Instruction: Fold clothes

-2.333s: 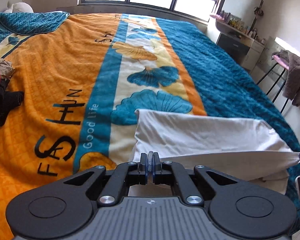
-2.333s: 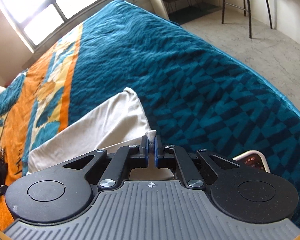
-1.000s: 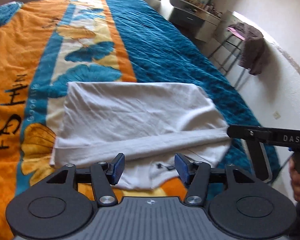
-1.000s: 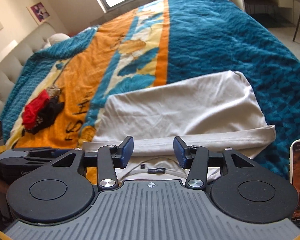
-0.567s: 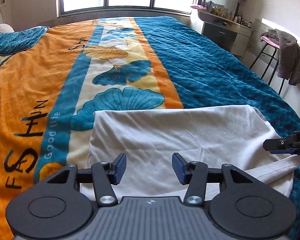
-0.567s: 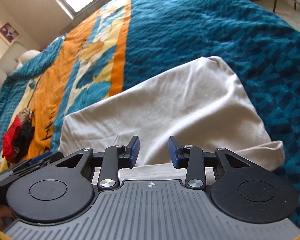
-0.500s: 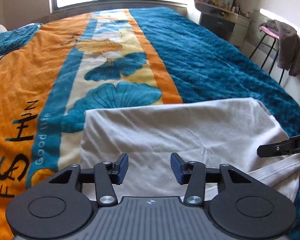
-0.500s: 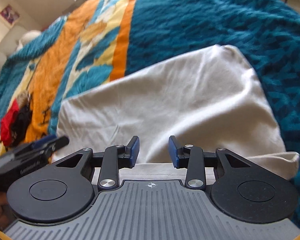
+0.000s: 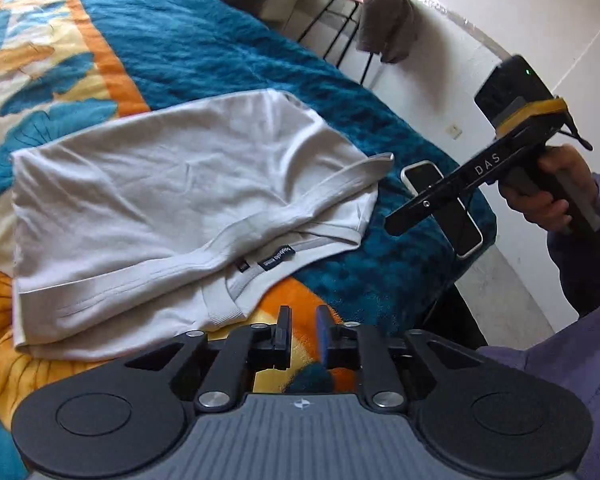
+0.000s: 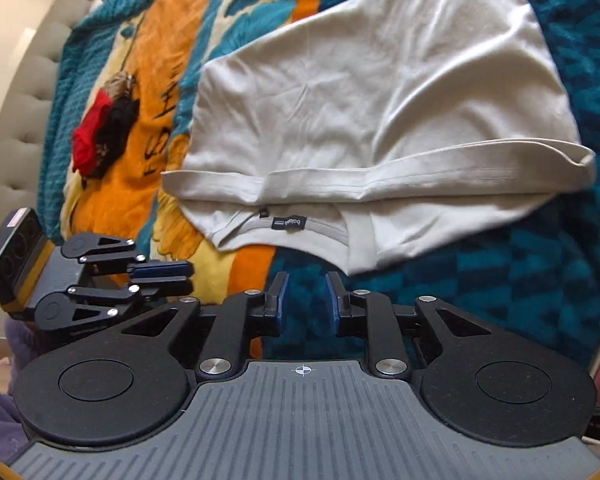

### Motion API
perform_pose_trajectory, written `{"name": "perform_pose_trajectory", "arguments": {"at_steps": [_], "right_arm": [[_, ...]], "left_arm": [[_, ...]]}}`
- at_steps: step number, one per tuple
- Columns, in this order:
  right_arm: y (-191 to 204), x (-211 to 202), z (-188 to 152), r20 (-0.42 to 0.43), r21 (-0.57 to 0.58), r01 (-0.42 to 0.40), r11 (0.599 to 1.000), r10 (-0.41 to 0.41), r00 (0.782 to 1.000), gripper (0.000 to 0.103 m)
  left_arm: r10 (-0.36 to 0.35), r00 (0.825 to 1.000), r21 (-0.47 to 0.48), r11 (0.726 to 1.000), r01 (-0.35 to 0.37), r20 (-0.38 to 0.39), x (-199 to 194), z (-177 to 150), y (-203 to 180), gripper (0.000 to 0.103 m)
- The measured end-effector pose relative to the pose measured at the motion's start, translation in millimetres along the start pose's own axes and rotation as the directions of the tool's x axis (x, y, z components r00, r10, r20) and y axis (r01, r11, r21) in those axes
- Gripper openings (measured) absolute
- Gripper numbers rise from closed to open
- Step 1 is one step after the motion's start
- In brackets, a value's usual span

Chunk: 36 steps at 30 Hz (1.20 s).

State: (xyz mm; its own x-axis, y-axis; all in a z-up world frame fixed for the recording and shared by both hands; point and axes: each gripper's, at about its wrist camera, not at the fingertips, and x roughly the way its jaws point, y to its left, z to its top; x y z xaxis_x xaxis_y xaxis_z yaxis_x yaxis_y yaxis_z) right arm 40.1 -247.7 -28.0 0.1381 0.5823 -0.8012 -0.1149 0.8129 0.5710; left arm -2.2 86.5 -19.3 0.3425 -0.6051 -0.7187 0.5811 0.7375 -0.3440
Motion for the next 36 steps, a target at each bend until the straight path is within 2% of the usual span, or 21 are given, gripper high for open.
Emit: {"name": "perform_pose_trajectory", "arguments": {"at_steps": [2,3,5,7,8,11,12,14,16,18,19,20,22,23,24,26,28,30,31,33,36], "right_arm": [[-1.7,-10.0,0.5,0.092,0.017,0.055,0.998,-0.056,0.994,0.035],[-3.7,-9.1,8.2,0.134,0.038,0.1,0.994,-0.104,0.986,0.034],[-8.9,4.9,31.9,0.17,0.076,0.191,0.979,-0.201,0.965,0.034],[-10.4,19.3,48.1,0.196,0.088,0.29,0.953,-0.302,0.933,0.034],[-9.1,26.5,51.7,0.207,0.079,0.345,0.935,-0.354,0.912,0.034],[-5.0,48.2,62.5,0.243,0.056,0.502,0.863,-0.499,0.832,0.035],[-3.3,51.6,61.6,0.25,0.047,0.522,0.852,-0.516,0.819,0.039],[-0.6,57.1,59.6,0.257,0.027,0.567,0.823,-0.553,0.792,0.04],[-0.1,61.4,59.0,0.218,-0.008,0.6,0.8,-0.584,0.782,0.042],[-4.1,59.8,53.9,0.152,-0.04,0.568,0.822,-0.557,0.816,0.045],[-5.2,55.8,49.1,0.128,-0.042,0.544,0.838,-0.536,0.835,0.046],[-5.1,46.0,39.2,0.107,-0.045,0.501,0.864,-0.494,0.863,0.046],[-3.8,21.5,16.1,0.066,-0.056,0.371,0.927,-0.367,0.928,0.045],[-3.3,6.5,2.7,0.066,-0.057,0.297,0.953,-0.293,0.954,0.045],[-3.1,-7.6,-8.4,0.081,-0.051,0.247,0.968,-0.243,0.967,0.045],[-4.4,-34.6,-23.0,0.164,-0.025,0.226,0.974,-0.219,0.962,0.046],[-9.4,-48.9,-17.5,0.275,0.028,0.26,0.965,-0.257,0.926,0.05],[-17.3,-49.3,-1.3,0.35,0.107,0.311,0.944,-0.329,0.877,0.048],[-21.0,-45.3,7.8,0.363,0.132,0.332,0.934,-0.357,0.861,0.045],[-32.5,-30.8,30.3,0.341,0.18,0.337,0.924,-0.38,0.86,0.038],[-41.1,-0.1,41.8,0.279,0.169,0.268,0.949,-0.307,0.91,0.035]], "left_arm": [[0.143,0.988,-0.034,0.989,-0.141,0.054,7.0,14.0,4.4,0.029],[0.222,0.973,-0.06,0.974,-0.218,0.062,17.4,24.9,8.2,0.028],[0.315,0.949,-0.086,0.946,-0.312,0.021,48.5,45.7,18.2,0.026],[0.379,0.925,-0.094,0.92,-0.38,-0.035,82.3,64.8,25.5,0.025],[0.386,0.921,-0.083,0.917,-0.389,-0.055,96.8,71.4,24.9,0.024],[0.342,0.938,-0.026,0.939,-0.343,-0.055,125.0,81.2,10.5,0.024],[0.323,0.944,0.0,0.946,-0.324,-0.061,133.0,82.9,4.5,0.026],[0.285,0.955,0.058,0.958,-0.281,-0.081,147.9,84.9,-8.1,0.026],[0.243,0.959,0.099,0.968,-0.231,-0.145,161.4,84.8,-17.9,0.02],[0.194,0.963,0.124,0.977,-0.172,-0.187,158.4,80.7,-26.5,0.014],[0.142,0.969,0.122,0.985,-0.119,-0.202,148.8,76.1,-31.3,0.013],[0.076,0.974,0.113,0.992,-0.053,-0.215,136.0,70.1,-36.4,0.012],[-0.044,0.974,0.114,0.991,0.071,-0.224,108.2,56.0,-47.8,0.013],[-0.092,0.973,0.135,0.983,0.123,-0.213,92.0,46.8,-54.5,0.015],[-0.101,0.976,0.15,0.98,0.131,-0.192,79.4,40.1,-59.6,0.022],[-0.061,0.989,0.156,0.984,0.082,-0.134,63.8,34.7,-64.3,0.029],[0.042,0.998,0.117,0.993,-0.035,-0.057,66.6,44.9,-59.6,0.034],[0.188,0.982,0.043,0.981,-0.189,0.013,84.1,64.2,-50.4,0.033],[0.235,0.972,0.005,0.972,-0.235,0.022,96.6,73.9,-44.0,0.032],[0.26,0.966,-0.051,0.964,-0.259,0.005,123.7,87.7,-31.3,0.032],[0.236,0.97,-0.056,0.969,-0.239,-0.054,154.8,91.5,-24.7,0.031]]}}
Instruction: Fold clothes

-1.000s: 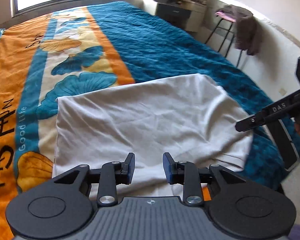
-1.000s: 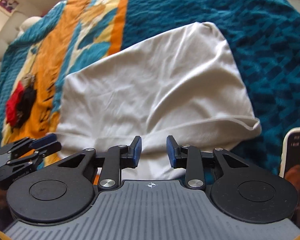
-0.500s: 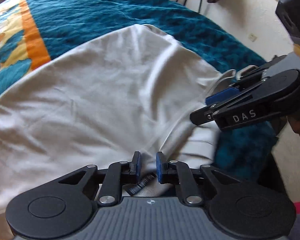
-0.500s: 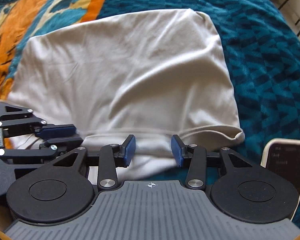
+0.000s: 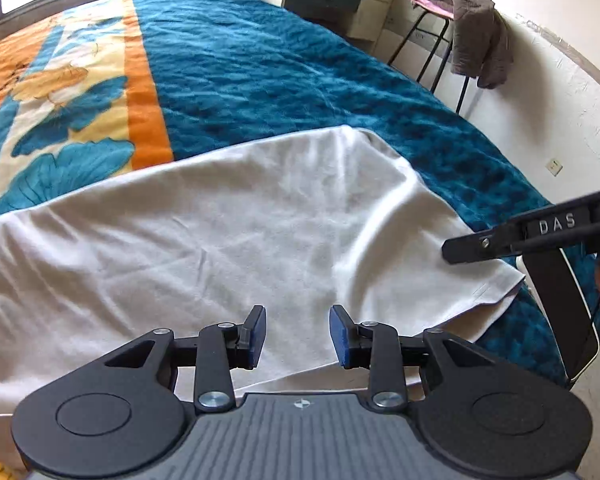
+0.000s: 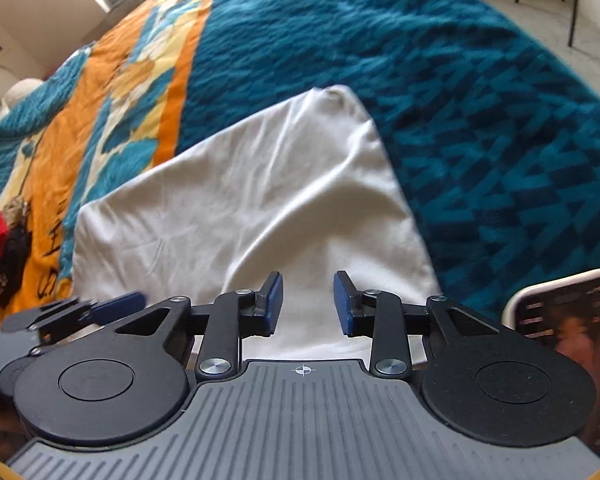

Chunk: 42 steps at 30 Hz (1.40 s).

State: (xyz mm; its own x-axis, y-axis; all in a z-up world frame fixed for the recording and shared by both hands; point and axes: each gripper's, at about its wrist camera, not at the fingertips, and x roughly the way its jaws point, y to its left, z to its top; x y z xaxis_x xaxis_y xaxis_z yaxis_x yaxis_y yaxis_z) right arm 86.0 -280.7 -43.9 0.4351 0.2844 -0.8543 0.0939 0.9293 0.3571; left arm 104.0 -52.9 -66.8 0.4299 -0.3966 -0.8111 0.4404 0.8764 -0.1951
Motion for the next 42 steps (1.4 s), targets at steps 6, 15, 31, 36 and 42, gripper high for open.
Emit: {"name": "perform_pose_trajectory", "arguments": {"at_steps": [6,15,31,36,42], "right_arm": [[31.7,24.4,-35.9,-0.083,-0.097,0.007,0.995,-0.015,0.996,0.039],[64.6,-5.6,-52.8,-0.023,-0.149,-0.112,0.982,0.11,0.994,0.042],[111.0,104.0,-47.0,-0.182,0.084,-0.366,0.927,0.376,0.909,0.035],[127.3,66.7,-72.9,-0.203,-0.028,-0.507,0.862,0.492,0.847,0.035],[96.0,26.8,-70.2,0.211,-0.184,-0.064,0.981,0.103,0.972,0.027]], "left_arm": [[-0.077,0.988,0.104,0.99,0.092,-0.134,-11.7,-27.4,-6.9,0.024],[-0.044,0.999,-0.067,0.997,0.045,0.016,-106.5,-87.4,26.2,0.035],[0.336,0.925,-0.504,0.838,-0.208,0.176,-148.3,-112.1,113.4,0.04],[0.329,0.931,-0.469,0.855,-0.222,0.16,-130.6,-107.2,113.5,0.034],[0.373,0.917,-0.34,0.888,-0.309,0.143,-79.2,-83.5,99.6,0.023]]}}
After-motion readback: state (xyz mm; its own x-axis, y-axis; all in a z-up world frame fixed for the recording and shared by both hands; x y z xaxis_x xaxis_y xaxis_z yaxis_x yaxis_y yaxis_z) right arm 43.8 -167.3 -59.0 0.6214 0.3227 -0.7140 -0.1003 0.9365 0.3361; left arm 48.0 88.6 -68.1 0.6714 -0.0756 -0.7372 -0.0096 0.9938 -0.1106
